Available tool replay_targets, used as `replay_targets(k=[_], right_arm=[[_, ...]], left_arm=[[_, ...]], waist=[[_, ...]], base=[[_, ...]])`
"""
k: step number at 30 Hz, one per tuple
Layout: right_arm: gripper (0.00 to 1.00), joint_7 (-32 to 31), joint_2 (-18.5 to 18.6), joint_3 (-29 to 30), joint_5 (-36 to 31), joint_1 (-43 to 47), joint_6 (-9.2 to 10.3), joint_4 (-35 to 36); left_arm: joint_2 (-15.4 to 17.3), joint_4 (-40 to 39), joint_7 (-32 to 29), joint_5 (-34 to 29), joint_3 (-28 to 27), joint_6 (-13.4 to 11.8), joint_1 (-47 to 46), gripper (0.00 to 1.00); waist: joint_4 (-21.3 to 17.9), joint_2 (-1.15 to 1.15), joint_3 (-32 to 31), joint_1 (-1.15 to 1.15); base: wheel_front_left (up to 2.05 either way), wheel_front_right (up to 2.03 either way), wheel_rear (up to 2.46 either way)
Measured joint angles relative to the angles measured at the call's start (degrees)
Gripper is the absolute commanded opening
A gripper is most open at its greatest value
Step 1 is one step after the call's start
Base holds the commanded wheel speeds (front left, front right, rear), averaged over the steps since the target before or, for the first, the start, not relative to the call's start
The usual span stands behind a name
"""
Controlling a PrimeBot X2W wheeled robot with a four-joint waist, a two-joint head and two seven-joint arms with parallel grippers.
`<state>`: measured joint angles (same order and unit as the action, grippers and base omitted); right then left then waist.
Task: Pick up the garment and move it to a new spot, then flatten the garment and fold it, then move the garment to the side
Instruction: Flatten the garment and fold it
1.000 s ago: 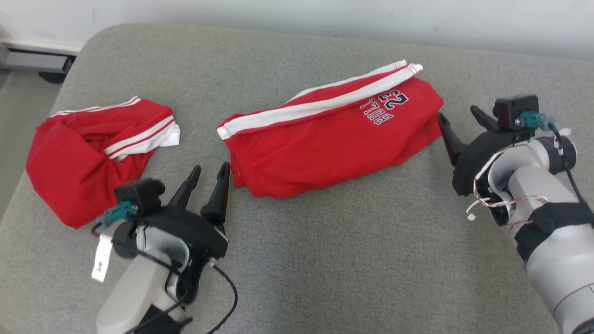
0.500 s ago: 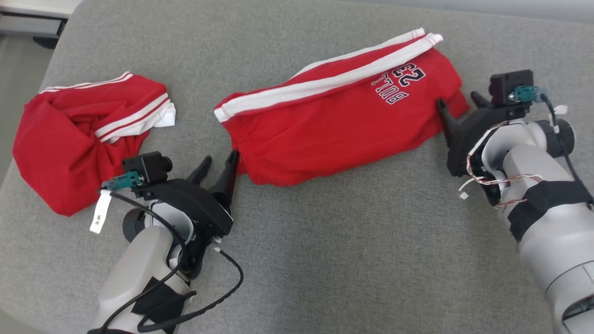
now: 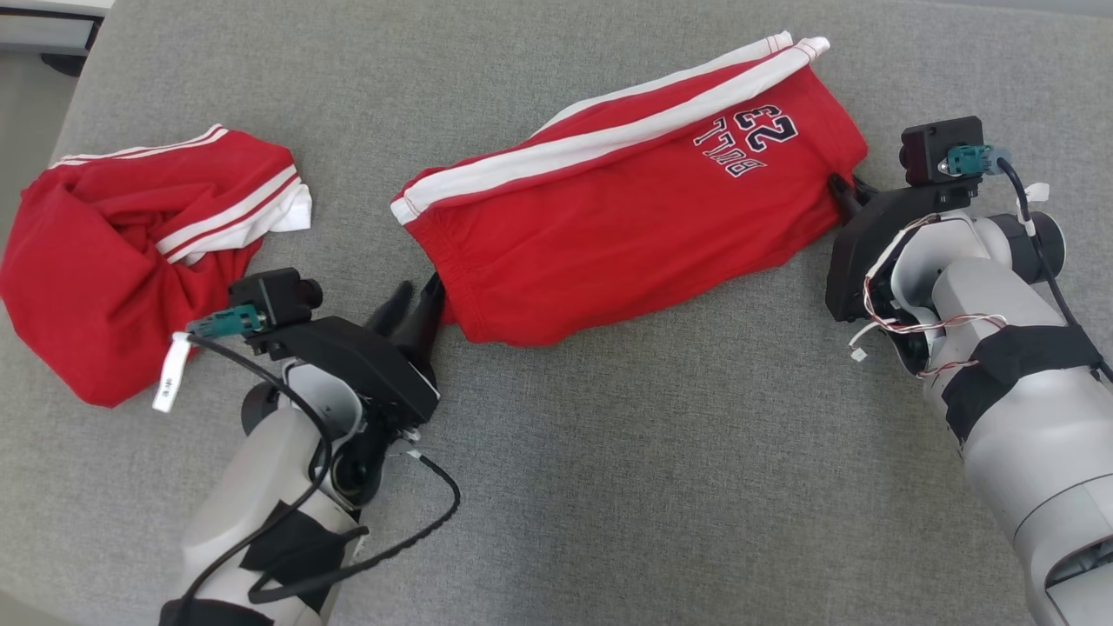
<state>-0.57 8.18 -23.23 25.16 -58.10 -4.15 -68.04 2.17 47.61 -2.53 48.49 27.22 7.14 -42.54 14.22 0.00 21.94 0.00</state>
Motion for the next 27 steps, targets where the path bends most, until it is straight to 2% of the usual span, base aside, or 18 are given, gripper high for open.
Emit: replay_targets(k=[12,27], right_arm=[[0.00,0.2,-0.1,0.1,0.1,-0.1,-0.48,-0.7],[0.00,3.4,0.3,1.2,2.1,1.9,-1.48,-2.3]], left_arm=[[-0.2,0.3,0.2,0.5,3.2,0.0,-0.2,0.00],[0.5,1.8,3.9,1.3,5.7,0.0,-0.1,0.00]], waist=[[0.1,0.00,-0.3,0.00],[-0.8,0.00,-2.8,0.00]], base=[[0.00,0.00,0.00],[0.00,0.00,0.00]])
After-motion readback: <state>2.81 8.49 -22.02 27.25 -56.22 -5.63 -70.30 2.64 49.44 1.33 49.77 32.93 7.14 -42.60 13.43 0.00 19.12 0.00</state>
